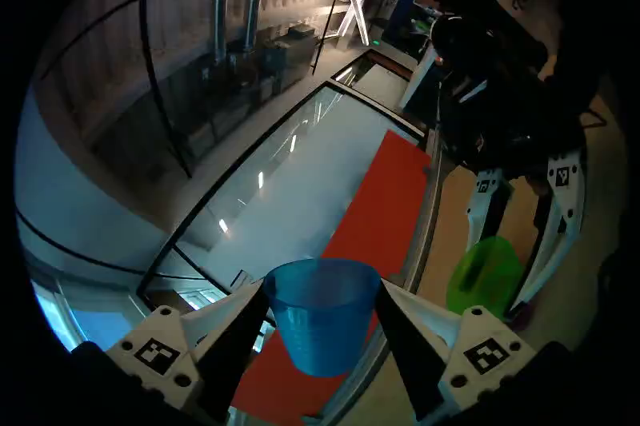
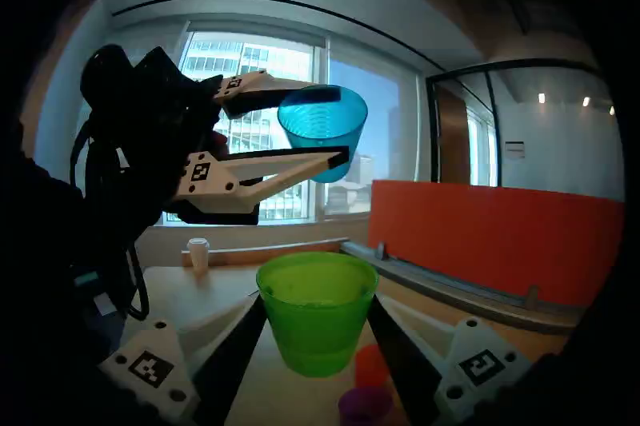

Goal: Pour water

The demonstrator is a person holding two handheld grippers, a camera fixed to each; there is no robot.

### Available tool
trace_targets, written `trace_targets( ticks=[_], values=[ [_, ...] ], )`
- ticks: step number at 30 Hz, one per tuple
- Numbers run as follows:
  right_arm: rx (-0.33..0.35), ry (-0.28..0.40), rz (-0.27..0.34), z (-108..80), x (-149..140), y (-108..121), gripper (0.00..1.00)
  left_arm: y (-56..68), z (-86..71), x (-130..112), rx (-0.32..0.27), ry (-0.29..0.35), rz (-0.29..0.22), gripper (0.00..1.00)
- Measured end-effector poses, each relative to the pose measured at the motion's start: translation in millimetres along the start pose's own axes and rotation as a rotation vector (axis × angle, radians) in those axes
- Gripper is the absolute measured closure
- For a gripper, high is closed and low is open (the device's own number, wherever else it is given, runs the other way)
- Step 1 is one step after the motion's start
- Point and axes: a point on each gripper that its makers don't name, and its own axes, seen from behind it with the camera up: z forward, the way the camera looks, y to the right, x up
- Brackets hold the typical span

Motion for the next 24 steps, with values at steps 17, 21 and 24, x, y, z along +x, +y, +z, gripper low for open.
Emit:
trace_targets(
  ticks=[17, 21, 24],
  values=[
    [-0.001, 0.001, 0.000, -2.1, 1.3, -3.5, 0.13, -11.3, -0.1, -8.5, -0.026, -0.016, -0.433, 0.13],
    [-0.001, 0.002, 0.000, -2.5, 2.1, -4.3, 0.13, -14.2, -1.6, -10.1, -0.034, -0.015, -0.533, 0.13],
    [-0.002, 0.002, -0.001, -2.3, 2.0, -4.5, 0.13, -16.5, -3.0, -11.2, -0.040, -0.011, -0.604, 0.12]
  ],
)
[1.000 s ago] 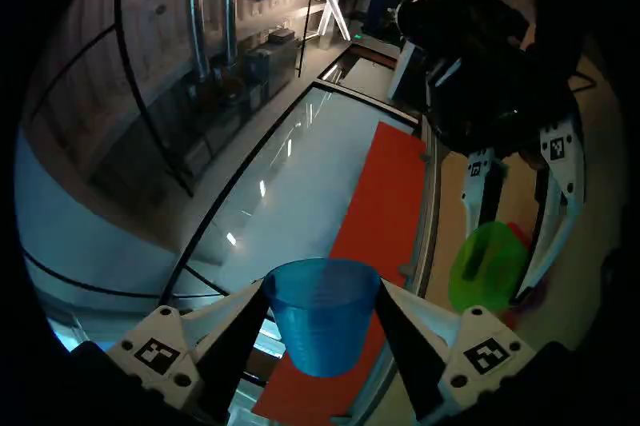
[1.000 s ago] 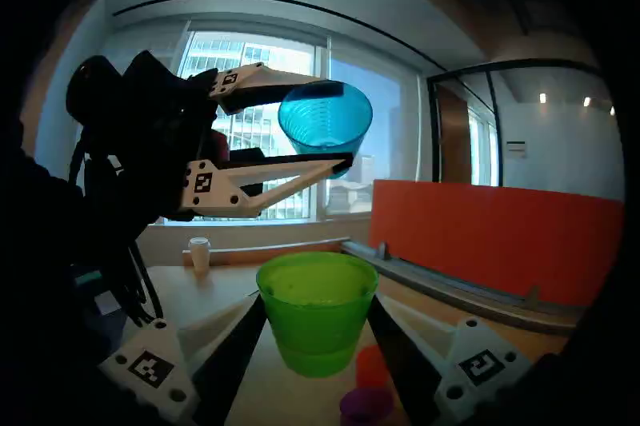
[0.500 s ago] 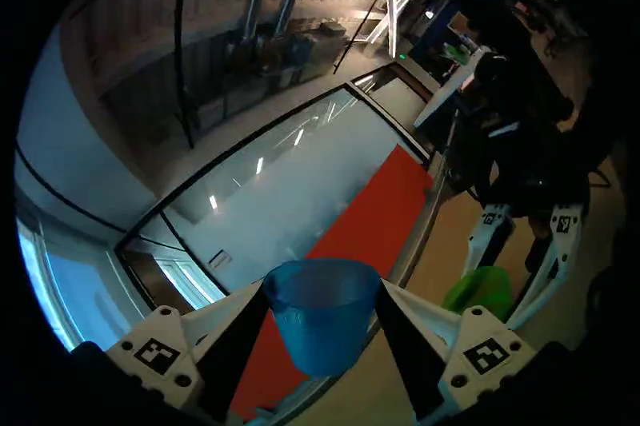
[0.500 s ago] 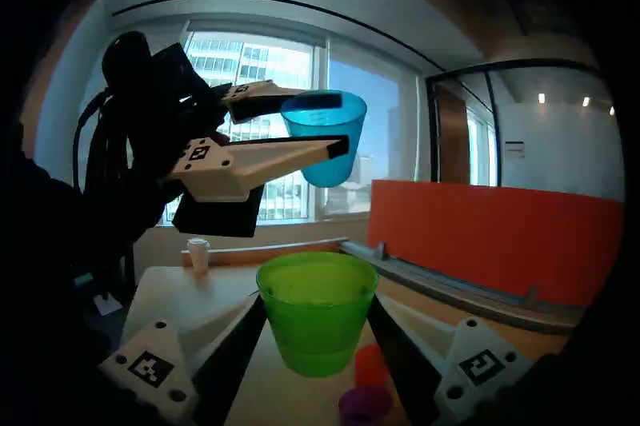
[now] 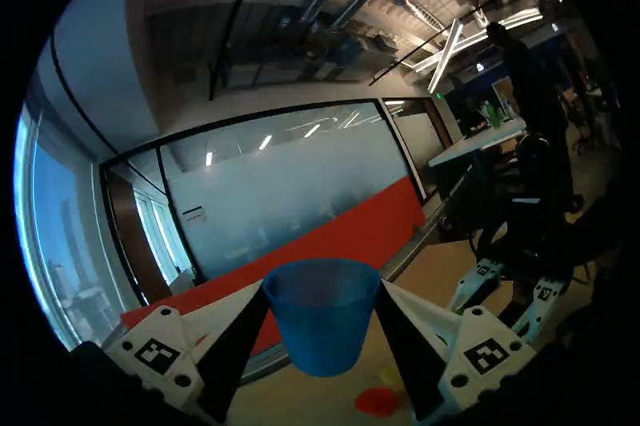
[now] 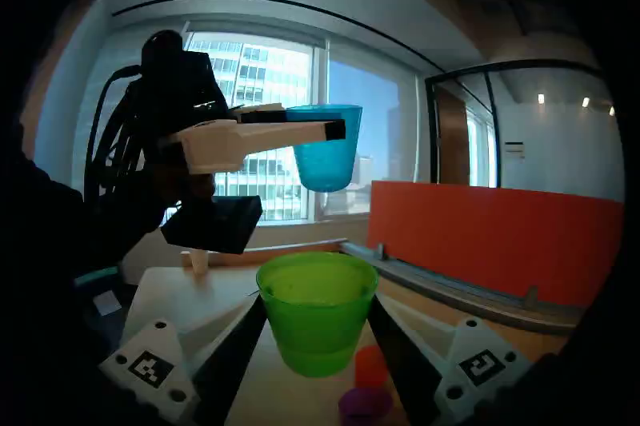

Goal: Pour water

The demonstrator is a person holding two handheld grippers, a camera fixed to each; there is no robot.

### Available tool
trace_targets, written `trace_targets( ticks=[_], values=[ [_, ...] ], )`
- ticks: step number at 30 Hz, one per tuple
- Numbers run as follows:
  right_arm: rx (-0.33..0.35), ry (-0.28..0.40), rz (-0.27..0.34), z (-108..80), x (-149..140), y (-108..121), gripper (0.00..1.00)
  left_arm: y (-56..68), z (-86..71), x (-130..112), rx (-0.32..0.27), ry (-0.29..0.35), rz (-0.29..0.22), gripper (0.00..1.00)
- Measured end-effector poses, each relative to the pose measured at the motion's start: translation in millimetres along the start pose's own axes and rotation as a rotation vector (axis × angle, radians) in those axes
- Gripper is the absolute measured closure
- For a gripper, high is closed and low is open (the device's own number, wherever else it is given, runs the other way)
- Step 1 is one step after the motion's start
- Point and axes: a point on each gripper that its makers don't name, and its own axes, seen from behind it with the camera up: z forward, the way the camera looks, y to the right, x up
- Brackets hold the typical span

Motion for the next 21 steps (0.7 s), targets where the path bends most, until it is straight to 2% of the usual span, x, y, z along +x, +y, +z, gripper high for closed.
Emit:
trace_targets(
  ticks=[4, 13, 17, 21],
  values=[
    [0.000, 0.001, 0.001, -0.2, 0.1, -0.6, 0.13, -2.7, -0.7, -0.1, -0.010, 0.003, -0.083, 0.12],
    [-0.004, 0.000, 0.003, -1.5, 0.8, -1.2, 0.13, -4.8, 1.7, -13.4, -0.027, -0.020, -0.232, 0.12],
    [-0.007, -0.001, 0.003, -3.4, 1.0, -0.4, 0.13, -6.0, 2.1, -23.1, -0.029, -0.029, -0.279, 0.12],
    [-0.011, -0.003, 0.005, -5.8, 1.9, 1.4, 0.13, -7.4, 0.9, -33.0, -0.025, -0.037, -0.302, 0.12]
  ],
)
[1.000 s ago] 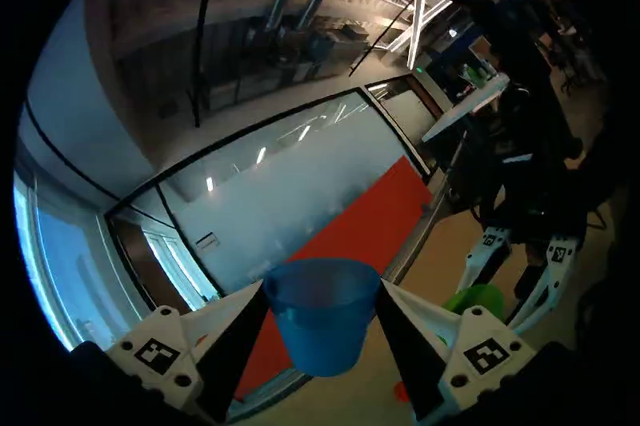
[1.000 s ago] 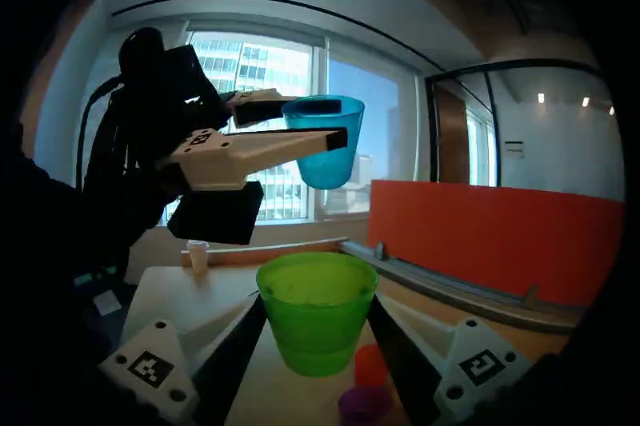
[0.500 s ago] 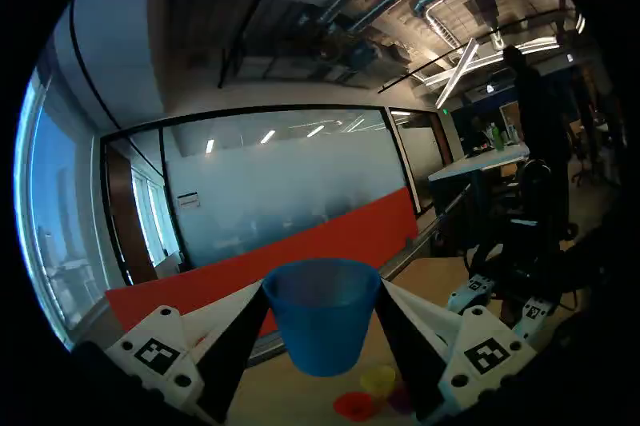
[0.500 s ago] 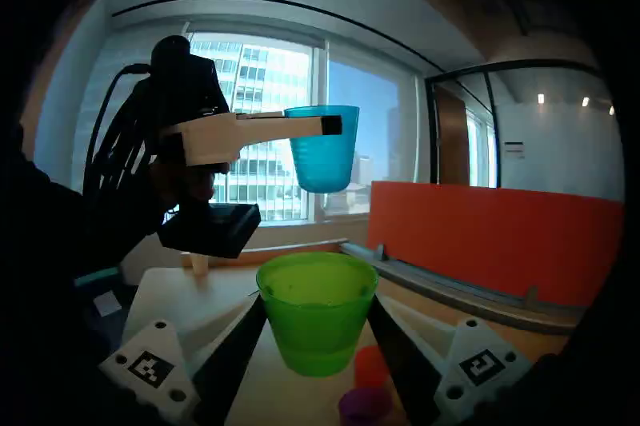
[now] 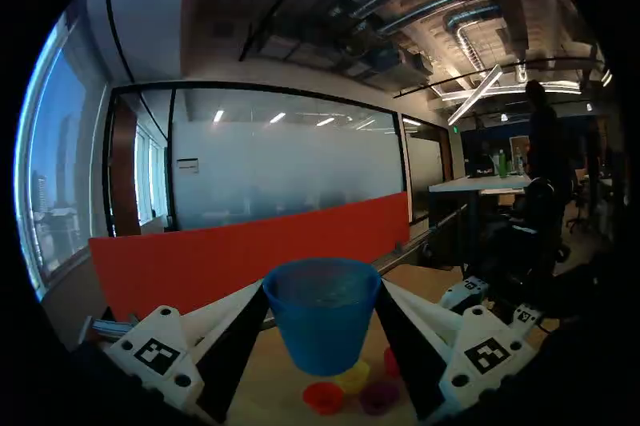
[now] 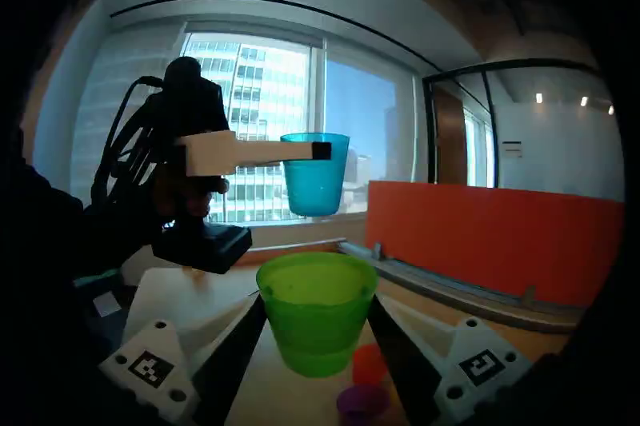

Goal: Pour water

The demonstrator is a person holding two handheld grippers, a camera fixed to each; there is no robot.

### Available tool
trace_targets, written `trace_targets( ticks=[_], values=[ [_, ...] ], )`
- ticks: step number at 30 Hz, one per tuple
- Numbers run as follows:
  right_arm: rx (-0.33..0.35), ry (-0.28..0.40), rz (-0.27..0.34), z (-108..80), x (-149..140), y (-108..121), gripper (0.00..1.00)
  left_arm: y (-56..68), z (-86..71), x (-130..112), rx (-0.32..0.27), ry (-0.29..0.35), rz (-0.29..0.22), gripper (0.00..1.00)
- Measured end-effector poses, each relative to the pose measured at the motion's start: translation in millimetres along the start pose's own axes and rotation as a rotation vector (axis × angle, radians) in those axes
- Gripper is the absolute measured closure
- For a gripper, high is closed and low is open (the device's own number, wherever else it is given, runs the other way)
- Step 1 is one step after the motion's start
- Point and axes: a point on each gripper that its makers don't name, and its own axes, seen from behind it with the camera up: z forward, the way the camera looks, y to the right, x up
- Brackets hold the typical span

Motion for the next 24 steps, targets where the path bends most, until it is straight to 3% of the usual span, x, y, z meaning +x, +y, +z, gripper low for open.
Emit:
trace_targets(
  ticks=[24],
  values=[
    [-0.040, -0.029, 0.013, -22.5, -5.2, 17.5, 0.13, -4.9, -13.5, -63.8, -0.004, -0.079, -0.044, 0.12]
  ],
)
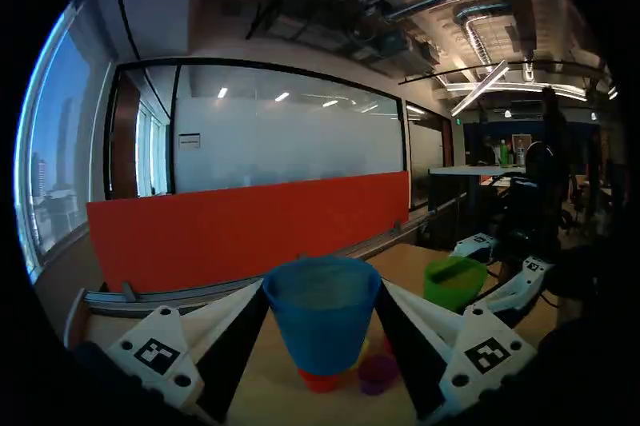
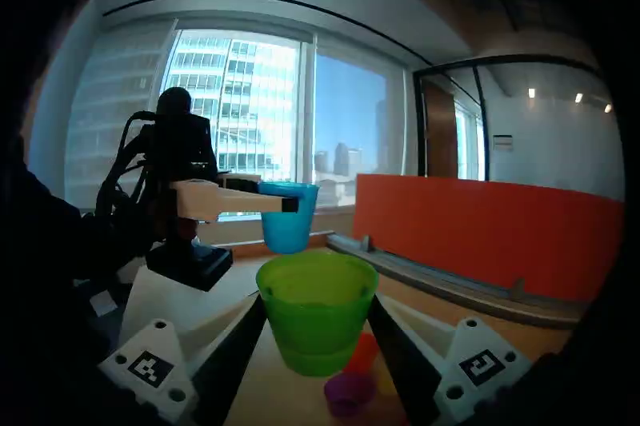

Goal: Pour water

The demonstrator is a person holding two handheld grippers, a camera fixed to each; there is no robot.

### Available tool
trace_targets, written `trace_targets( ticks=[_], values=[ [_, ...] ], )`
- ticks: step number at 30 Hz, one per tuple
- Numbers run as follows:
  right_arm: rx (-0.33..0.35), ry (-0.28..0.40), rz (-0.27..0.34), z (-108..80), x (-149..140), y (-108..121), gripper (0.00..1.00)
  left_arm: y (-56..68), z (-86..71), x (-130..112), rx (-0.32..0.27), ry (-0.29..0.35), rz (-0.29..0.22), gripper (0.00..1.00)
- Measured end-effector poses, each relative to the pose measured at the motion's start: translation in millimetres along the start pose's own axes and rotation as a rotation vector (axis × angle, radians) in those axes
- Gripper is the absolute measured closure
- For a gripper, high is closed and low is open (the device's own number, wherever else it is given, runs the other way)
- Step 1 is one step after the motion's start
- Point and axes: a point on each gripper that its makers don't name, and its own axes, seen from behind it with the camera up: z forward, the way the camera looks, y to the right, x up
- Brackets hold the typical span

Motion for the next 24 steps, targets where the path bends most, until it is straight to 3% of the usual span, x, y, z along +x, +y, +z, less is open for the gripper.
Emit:
trace_targets(
  ticks=[9, 24],
  values=[
    [-0.017, -0.014, 0.001, -11.2, -4.5, 10.6, 0.12, 1.0, -3.8, -22.7, -0.008, -0.026, 0.029, 0.12],
    [-0.025, -0.075, -0.004, -27.5, -22.2, 18.8, 0.12, 14.5, -7.3, -65.1, -0.044, -0.103, 0.051, 0.11]
  ],
)
